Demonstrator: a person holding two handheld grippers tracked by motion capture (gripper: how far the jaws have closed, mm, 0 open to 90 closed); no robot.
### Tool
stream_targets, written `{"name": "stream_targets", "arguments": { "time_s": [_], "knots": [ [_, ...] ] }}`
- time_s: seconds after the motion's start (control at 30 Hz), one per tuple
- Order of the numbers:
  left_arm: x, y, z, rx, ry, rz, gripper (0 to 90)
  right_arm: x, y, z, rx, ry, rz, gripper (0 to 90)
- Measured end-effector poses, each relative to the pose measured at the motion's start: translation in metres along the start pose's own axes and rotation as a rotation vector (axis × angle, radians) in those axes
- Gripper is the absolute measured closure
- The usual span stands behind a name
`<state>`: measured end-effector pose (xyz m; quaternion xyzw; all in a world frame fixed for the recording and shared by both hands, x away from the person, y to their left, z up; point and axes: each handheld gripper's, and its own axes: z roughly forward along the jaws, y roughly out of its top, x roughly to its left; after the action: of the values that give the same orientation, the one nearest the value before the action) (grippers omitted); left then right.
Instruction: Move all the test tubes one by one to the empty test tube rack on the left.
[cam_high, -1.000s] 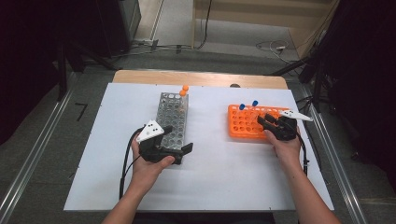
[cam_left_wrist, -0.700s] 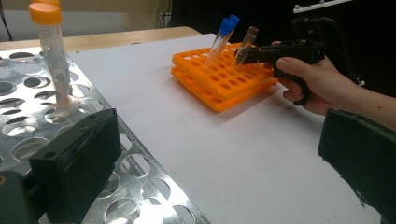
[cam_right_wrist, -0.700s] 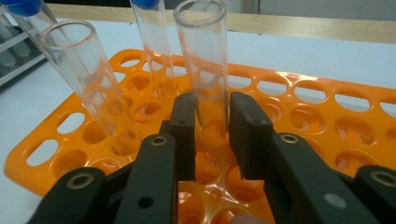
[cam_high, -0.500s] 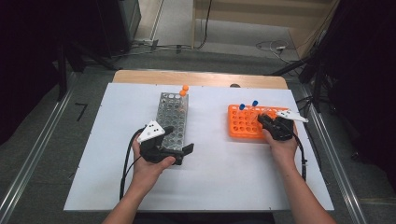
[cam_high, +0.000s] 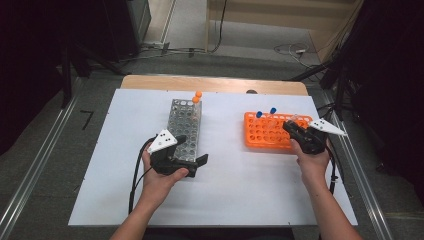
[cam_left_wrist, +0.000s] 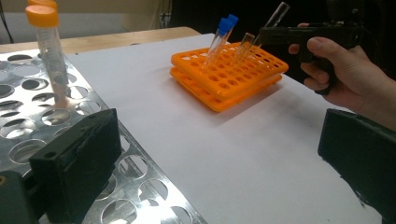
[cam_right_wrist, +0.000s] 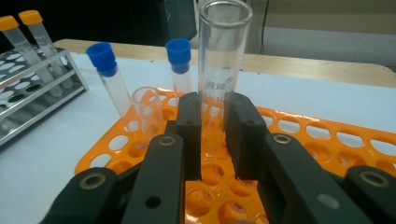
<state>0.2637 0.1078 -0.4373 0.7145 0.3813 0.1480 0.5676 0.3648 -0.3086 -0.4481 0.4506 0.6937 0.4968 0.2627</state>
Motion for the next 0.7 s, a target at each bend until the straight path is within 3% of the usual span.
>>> {"name": "stream_targets", "arguments": {
  "time_s": [0.23, 0.47, 0.7],
  "knots": [
    [-0.003, 0.001, 0.001, 0.000, -0.007, 0.006, 0.0, 0.007, -0.005, -0.016, 0.026, 0.035, -0.002, 74.4],
    [-0.005, 0.002, 0.001, -0.003, -0.008, 0.009, 0.0, 0.016, -0.010, -0.034, 0.044, 0.102, -0.011, 74.4],
    [-0.008, 0.003, 0.001, -0.002, -0.017, 0.019, 0.0, 0.035, -0.013, -0.045, 0.055, 0.170, -0.039, 74.4]
  ]
}}
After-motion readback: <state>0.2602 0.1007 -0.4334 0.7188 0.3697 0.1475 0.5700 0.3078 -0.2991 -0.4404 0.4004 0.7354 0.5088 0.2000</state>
